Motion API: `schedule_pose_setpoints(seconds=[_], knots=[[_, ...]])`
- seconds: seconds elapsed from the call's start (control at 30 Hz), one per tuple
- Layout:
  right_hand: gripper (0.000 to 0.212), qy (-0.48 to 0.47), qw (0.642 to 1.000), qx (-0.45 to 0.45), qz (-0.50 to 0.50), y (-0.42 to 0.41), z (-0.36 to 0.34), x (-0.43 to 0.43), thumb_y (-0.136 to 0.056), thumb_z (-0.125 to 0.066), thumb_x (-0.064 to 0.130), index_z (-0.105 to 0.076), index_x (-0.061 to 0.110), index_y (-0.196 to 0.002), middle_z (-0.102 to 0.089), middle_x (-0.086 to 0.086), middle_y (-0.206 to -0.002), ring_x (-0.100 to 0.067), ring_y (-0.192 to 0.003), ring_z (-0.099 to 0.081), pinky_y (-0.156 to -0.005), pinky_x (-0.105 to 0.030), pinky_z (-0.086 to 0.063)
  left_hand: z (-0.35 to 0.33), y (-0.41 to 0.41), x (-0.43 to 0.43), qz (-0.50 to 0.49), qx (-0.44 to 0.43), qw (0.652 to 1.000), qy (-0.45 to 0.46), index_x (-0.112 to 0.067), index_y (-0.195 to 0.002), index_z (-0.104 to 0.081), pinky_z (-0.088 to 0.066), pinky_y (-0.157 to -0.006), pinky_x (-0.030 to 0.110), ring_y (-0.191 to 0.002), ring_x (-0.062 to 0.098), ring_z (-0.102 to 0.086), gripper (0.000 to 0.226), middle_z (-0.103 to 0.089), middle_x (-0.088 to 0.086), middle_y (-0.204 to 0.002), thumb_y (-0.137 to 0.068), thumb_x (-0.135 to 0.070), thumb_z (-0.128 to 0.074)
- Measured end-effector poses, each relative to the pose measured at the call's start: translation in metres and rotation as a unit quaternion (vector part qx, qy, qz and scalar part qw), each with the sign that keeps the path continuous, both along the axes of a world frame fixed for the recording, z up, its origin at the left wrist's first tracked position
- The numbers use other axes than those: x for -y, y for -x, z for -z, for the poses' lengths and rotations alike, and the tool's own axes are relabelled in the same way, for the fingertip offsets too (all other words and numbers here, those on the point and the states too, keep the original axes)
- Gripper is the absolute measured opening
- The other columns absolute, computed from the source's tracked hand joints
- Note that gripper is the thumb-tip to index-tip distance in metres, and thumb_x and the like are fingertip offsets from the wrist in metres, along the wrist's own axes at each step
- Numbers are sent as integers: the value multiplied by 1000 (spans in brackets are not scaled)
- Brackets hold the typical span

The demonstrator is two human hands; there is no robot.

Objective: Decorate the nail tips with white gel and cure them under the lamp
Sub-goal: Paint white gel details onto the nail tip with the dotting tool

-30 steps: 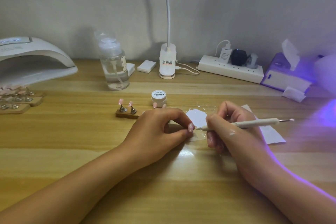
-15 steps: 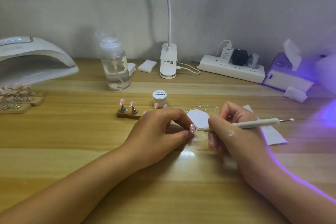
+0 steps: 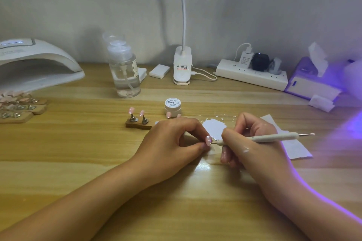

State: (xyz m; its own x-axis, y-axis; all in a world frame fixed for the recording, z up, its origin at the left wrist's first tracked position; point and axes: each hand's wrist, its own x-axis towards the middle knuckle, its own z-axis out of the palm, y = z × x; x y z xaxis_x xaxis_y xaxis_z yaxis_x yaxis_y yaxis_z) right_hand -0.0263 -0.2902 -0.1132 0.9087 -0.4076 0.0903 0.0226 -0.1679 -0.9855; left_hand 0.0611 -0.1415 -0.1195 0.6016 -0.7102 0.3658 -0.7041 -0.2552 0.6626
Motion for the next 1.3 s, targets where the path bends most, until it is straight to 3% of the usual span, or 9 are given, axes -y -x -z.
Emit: schedule_pose_setpoints(seconds=[0.17,0.3,0.47,0.57,0.67,0.87,0.97,1.1,1.3], knots=[[19,1,1000,1,-3,0,0,0,-64,-59,18,-45,23,-53,-63,-13,-48,-11,-37,-47,-40,-14,-35,0,0,0,2,3,1000,4,-36,-78,-65,-49,-72,38,-42,-2,-41,21,-48,-43,-53,-84,-18,-76],[22,-3,1000,5,1,-1,1,1,-68,-61,14,-46,23,-53,-63,-13,-48,-12,-38,-47,-40,-15,-35,1,-1,0,0,6,1000,1,-35,-78,-66,-39,-62,22,-43,-3,-41,21,-49,-43,-54,-84,-18,-76],[17,2,1000,1,-3,0,1,1,-64,-59,18,-46,24,-53,-63,-12,-48,-12,-38,-48,-40,-13,-35,2,-1,-1,-1,1,1000,3,-36,-77,-65,-48,-80,38,-44,-2,-42,22,-49,-42,-54,-84,-18,-76],[17,6,1000,-1,-2,0,1,0,-64,-58,18,-46,24,-54,-63,-12,-48,-11,-39,-48,-40,-15,-36,4,-3,-2,4,5,1000,1,-35,-78,-66,-37,-60,17,-44,-2,-40,21,-49,-42,-54,-84,-18,-76],[18,-3,1000,6,2,0,0,0,-65,-58,18,-46,24,-54,-62,-12,-47,-12,-39,-47,-40,-15,-36,4,-3,-2,-1,6,1000,-2,-32,-79,-67,-29,-52,11,-43,-2,-40,19,-49,-42,-53,-83,-16,-76],[38,7,1000,16,-4,2,0,0,-81,-61,-1,-46,22,-54,-62,-13,-47,-11,-38,-48,-40,-15,-37,4,-3,-1,-2,3,1000,-3,-34,-79,-67,-31,-57,14,-44,-2,-41,19,-49,-42,-53,-84,-18,-75],[32,0,1000,22,6,2,-1,1,-80,-60,2,-48,19,-57,-62,-13,-48,-11,-39,-50,-42,-16,-39,3,-2,-1,-4,-3,1000,-1,-36,-78,-65,-44,-78,32,-46,-2,-42,21,-49,-41,-53,-84,-19,-76],[22,-1,1000,8,0,1,-2,-1,-69,-61,13,-47,23,-55,-62,-13,-48,-12,-40,-49,-41,-17,-39,3,-1,-1,0,1,1000,5,-36,-78,-64,-41,-86,36,-46,-3,-43,22,-49,-42,-54,-84,-18,-76],[17,6,1000,0,0,1,-2,-1,-65,-59,18,-46,23,-54,-63,-13,-48,-12,-39,-48,-41,-15,-37,4,-3,-1,2,9,1000,5,-35,-78,-66,-32,-56,13,-44,-2,-40,20,-49,-43,-55,-83,-18,-76]])
